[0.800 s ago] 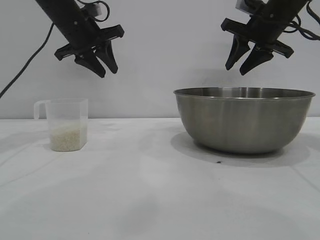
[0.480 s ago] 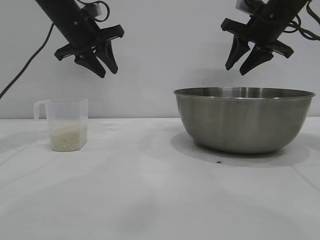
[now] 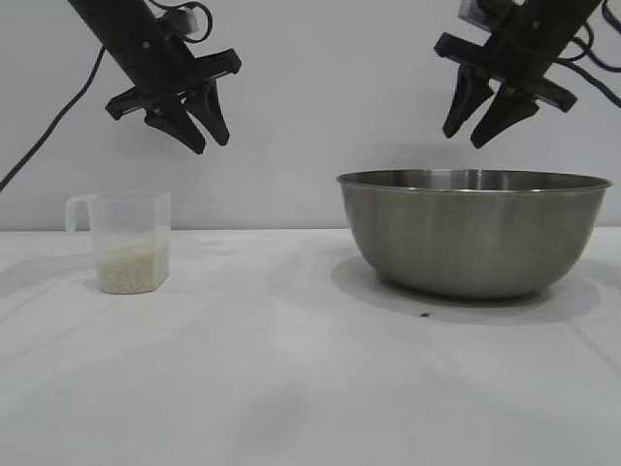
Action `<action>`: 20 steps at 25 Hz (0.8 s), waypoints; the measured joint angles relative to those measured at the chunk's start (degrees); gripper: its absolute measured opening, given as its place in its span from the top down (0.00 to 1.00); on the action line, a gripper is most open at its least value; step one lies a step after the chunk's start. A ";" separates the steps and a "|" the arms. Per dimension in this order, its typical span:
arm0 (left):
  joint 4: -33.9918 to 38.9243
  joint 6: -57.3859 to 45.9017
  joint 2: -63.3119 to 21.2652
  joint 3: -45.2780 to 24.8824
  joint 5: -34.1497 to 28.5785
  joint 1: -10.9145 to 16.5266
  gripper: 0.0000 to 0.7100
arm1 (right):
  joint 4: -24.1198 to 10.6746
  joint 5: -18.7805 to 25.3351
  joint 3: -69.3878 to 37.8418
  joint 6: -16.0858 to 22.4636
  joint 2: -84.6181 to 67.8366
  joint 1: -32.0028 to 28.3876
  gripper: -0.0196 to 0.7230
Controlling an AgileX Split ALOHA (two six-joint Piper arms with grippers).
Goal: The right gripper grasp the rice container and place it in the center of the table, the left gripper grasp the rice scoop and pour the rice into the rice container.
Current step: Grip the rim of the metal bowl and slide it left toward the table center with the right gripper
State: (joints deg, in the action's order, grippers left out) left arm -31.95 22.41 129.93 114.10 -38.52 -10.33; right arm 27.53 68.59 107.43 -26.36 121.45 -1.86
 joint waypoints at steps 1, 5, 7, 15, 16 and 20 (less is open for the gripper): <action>0.00 0.00 0.00 0.25 -0.08 0.00 0.68 | -0.71 0.81 0.00 0.15 -0.13 -0.43 0.64; 0.00 0.00 -0.22 0.63 -0.65 0.00 0.68 | -4.07 1.48 -1.35 4.30 -0.22 -1.19 0.64; 0.00 0.00 -0.24 0.73 -1.55 0.00 0.68 | -4.16 1.69 -2.77 4.86 -0.22 -1.19 0.64; 0.00 0.00 -0.24 0.73 -2.58 0.00 0.68 | -2.62 1.82 -4.02 4.97 0.13 -1.19 0.64; 0.00 0.00 -0.24 0.73 -2.67 0.00 0.68 | -2.50 1.82 -4.02 5.08 0.52 -1.19 0.64; 0.00 0.00 -0.24 0.73 -2.83 0.00 0.68 | -2.38 1.82 -4.02 5.11 2.38 -0.99 0.64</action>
State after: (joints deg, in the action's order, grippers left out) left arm -31.95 22.41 129.69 114.83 -41.35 -10.33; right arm 25.14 70.41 103.41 -21.26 123.84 -2.85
